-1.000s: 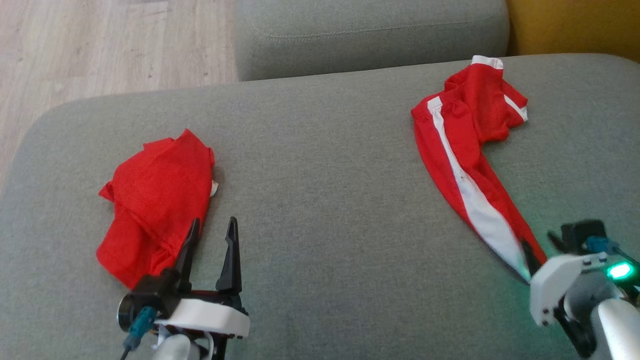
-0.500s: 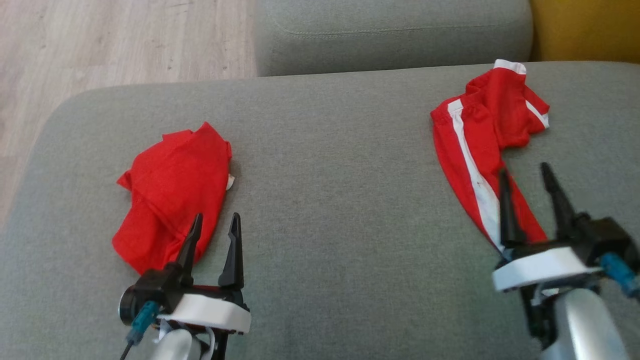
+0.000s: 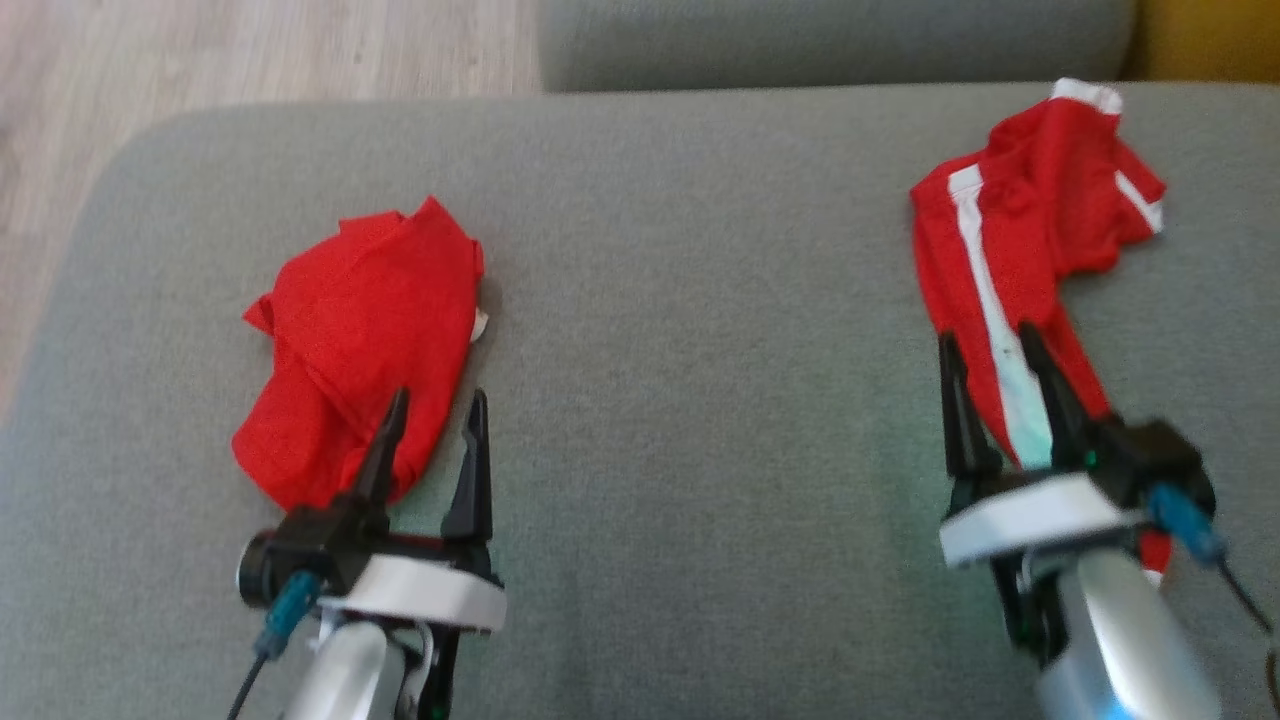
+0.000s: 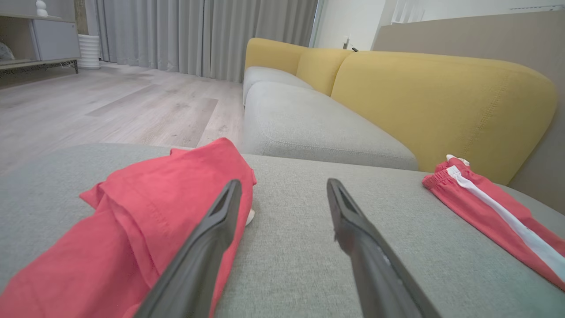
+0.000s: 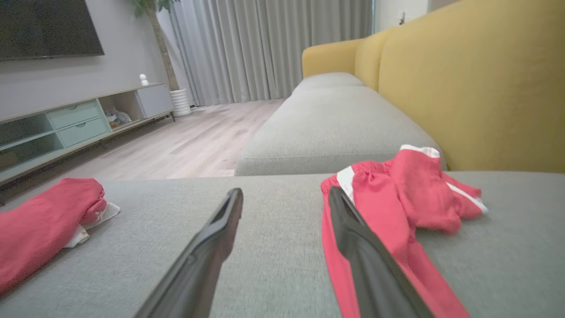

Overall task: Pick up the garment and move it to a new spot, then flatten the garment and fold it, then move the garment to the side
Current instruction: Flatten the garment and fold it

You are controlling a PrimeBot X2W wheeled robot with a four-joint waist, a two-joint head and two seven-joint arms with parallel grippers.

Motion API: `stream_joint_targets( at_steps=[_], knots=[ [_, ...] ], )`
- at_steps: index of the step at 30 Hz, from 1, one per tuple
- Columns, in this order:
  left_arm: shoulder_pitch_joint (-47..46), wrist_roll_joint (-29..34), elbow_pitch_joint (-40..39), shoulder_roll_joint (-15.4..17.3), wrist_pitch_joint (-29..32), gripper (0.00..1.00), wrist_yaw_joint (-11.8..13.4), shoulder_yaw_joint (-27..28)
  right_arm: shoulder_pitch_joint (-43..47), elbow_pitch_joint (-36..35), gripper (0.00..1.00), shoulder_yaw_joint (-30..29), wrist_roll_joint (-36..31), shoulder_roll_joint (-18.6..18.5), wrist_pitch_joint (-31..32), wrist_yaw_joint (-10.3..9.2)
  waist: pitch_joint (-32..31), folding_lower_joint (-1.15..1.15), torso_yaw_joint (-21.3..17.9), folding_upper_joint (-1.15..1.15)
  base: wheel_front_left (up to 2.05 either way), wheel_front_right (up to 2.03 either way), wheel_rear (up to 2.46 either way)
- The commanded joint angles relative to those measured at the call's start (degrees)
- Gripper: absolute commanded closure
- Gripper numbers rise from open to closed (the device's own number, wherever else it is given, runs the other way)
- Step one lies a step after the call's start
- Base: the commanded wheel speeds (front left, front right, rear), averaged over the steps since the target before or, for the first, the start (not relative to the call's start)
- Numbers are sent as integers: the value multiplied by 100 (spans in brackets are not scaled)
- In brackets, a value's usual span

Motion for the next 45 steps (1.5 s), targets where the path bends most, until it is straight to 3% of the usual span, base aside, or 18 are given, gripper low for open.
stream_joint_targets(
  at_steps=[1,7,14,23,24,25,27,30,33,42,44,45],
  knots=[
    [-305,57,-185,0,-56,0,-36,132,-463,-20,0,79,-122,-10,-50,37,210,0,102,0,0,0,0],
    [-534,16,-168,0,-56,0,-49,-2,-1677,1110,0,-602,-440,-10,418,37,629,0,295,0,0,0,0],
    [-760,-91,-151,0,-56,0,-17,-176,-2842,2441,0,-1668,-1369,-10,845,37,966,0,584,0,0,0,0],
    [-851,-134,-163,0,-56,0,22,-238,-3424,3433,0,-2649,-2529,-16,683,37,1120,0,759,0,0,0,0],
    [-850,-131,-165,0,-56,0,23,-231,-3461,3513,21,-2714,-2599,-15,627,37,1123,0,757,0,0,0,0],
    [-847,-128,-162,-1,-56,0,25,-223,-3496,3582,100,-2767,-2656,-13,542,37,1122,0,751,0,0,0,0],
    [-839,-122,-148,-1,-56,0,27,-213,-3567,3750,100,-2766,-2705,-12,324,37,1105,0,735,0,0,0,0],
    [-826,-118,-117,-1,-56,0,29,-207,-3722,4109,100,-2385,-2463,-11,44,37,1046,0,687,0,0,0,0],
    [-821,-110,-84,-1,-56,0,13,-207,-3797,4335,100,-1632,-2007,-11,-50,37,966,0,637,0,0,0,0],
    [-718,-100,-18,-1,-56,0,-4,-166,-2807,3303,100,1801,-143,-10,-61,37,637,0,466,0,0,0,0],
    [-701,-111,-17,-1,-56,0,4,-164,-2654,3222,100,2422,85,-10,-61,37,590,0,445,0,0,0,0],
    [-701,-111,-17,-1,-56,0,4,-164,-2654,3222,100,2422,85,-10,-61,37,590,0,445,0,0,0,0]
  ],
)
